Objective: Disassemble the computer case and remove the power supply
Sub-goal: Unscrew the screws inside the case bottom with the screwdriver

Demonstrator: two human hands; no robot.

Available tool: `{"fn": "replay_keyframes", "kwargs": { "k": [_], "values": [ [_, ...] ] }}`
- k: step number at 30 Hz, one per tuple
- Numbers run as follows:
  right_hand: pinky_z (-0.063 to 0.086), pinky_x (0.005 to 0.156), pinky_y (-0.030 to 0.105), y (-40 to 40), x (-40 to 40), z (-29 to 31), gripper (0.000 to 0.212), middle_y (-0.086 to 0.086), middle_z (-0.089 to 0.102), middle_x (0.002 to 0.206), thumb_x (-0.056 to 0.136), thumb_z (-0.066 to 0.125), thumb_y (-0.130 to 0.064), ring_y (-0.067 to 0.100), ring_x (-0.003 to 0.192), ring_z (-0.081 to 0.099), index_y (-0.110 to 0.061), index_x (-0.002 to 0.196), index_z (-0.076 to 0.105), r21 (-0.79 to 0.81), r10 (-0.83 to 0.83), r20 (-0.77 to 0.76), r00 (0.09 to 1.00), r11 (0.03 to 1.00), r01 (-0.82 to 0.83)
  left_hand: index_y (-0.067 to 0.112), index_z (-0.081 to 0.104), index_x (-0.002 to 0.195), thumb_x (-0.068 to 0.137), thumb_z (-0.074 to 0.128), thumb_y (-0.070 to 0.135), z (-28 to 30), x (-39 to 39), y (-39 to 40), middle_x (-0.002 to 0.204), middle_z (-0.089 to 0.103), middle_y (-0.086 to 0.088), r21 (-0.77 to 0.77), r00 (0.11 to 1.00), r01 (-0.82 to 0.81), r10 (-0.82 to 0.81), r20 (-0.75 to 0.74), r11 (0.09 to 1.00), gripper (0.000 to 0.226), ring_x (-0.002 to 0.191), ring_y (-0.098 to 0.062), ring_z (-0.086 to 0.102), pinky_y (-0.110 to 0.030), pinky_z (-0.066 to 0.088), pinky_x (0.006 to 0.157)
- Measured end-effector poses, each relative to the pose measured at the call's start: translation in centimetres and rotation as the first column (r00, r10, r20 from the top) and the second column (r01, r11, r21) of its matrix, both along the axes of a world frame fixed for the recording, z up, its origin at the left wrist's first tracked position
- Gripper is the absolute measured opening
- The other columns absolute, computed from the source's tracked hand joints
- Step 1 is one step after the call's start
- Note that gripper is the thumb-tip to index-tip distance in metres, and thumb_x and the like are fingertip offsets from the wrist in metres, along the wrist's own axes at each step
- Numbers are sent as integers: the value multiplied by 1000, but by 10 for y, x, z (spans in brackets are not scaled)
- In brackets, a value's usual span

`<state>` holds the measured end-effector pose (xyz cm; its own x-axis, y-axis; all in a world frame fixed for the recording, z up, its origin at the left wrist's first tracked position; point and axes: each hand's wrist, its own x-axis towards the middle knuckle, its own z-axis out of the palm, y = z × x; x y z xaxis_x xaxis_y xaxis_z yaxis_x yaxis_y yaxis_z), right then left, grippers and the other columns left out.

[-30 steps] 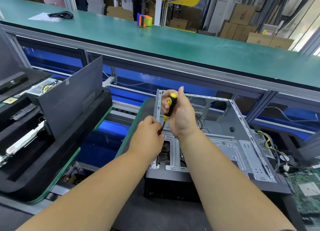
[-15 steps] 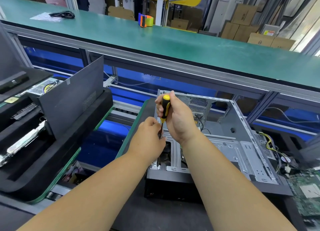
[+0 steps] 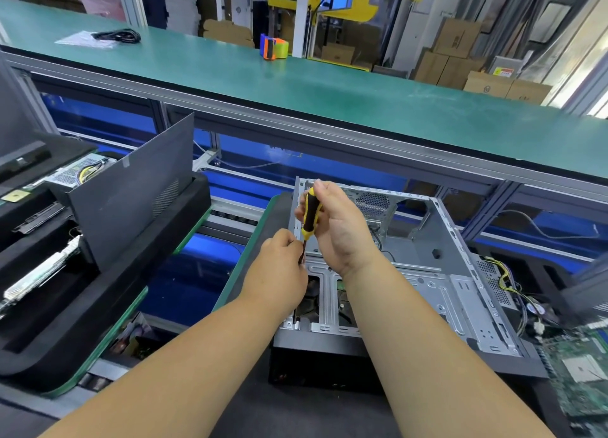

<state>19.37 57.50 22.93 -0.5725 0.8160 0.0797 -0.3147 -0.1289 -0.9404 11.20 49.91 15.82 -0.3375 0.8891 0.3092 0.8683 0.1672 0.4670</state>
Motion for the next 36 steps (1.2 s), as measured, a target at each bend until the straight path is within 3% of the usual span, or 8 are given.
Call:
{"fn": "replay_keyframes", "kwargs": {
  "k": [3, 9, 14, 17, 22, 27, 31, 36],
  "values": [
    [49, 73, 29, 2, 0, 1, 30, -1, 63, 73, 103, 47, -30, 14, 69, 57, -11, 86, 63, -37, -8, -24, 1000, 999, 7, 16, 61, 107, 90, 59, 22, 0, 1, 0, 109, 42, 10, 7, 1000, -5, 5, 1, 1000, 17, 100, -11, 40, -28, 52, 77],
    [37, 59, 24, 3, -4, -2, 55, -1, 48, 61, 106, 28, -44, 10, 55, 42, -12, 80, 63, -58, -14, -35, 999, 998, 12, 17, 60, 111, 91, 59, 23, 1, 1, 1, 111, 43, 9, 13, 1000, -5, 5, 4, 1000, 21, 102, -11, 41, -28, 51, 79],
    [36, 61, 24, -1, -5, -2, 31, -1, 48, 66, 105, 37, -37, 12, 59, 40, -17, 84, 44, 15, 52, -8, 999, 999, -52, 15, 58, 97, 91, 57, 22, 1, 1, 1, 110, 44, 7, -5, 1000, -15, 15, -13, 1000, 10, 100, -14, 40, -32, 52, 74],
    [39, 63, 24, -1, -4, -2, 27, -2, 53, 70, 105, 40, -31, 15, 62, 44, -17, 83, 44, 59, 51, 28, 998, 997, -52, 15, 56, 94, 91, 57, 22, 1, 1, 2, 110, 44, 7, -1, 1000, -22, 22, -22, 1000, 8, 98, -14, 40, -31, 51, 71],
    [47, 67, 28, -2, -5, 3, 36, 0, 60, 70, 106, 38, -28, 14, 66, 53, -12, 82, 60, 15, -51, 16, 999, 999, 51, 16, 61, 103, 91, 59, 24, -1, 1, 2, 111, 44, 9, 11, 1000, -18, 18, -19, 1000, 15, 101, -11, 40, -28, 52, 75],
    [30, 56, 26, -11, -12, 2, 56, 0, 44, 56, 107, 28, -40, 12, 53, 36, -10, 70, 57, -11, -65, 27, 998, 998, 65, 16, 58, 100, 91, 57, 24, 2, 2, 2, 110, 44, 7, -21, 999, -35, 35, -26, 999, 12, 94, -11, 38, -28, 51, 68],
    [27, 52, 25, -16, -14, 1, 49, 0, 38, 56, 101, 32, -48, 11, 52, 31, -11, 77, 53, -4, 0, -47, 999, 1000, -1, 17, 56, 104, 92, 56, 26, 4, 2, 2, 112, 43, 6, -50, 998, -44, 42, -42, 998, 15, 98, -15, 42, -30, 52, 67],
    [39, 61, 21, -10, -9, -3, 27, -2, 49, 66, 105, 41, -23, 12, 59, 43, -15, 80, 45, 91, -37, 20, 999, 995, 35, 16, 57, 108, 92, 56, 26, 8, 2, 1, 111, 44, 5, -59, 996, -18, 12, -89, 998, 20, 100, -16, 44, -31, 52, 70]
  ]
}}
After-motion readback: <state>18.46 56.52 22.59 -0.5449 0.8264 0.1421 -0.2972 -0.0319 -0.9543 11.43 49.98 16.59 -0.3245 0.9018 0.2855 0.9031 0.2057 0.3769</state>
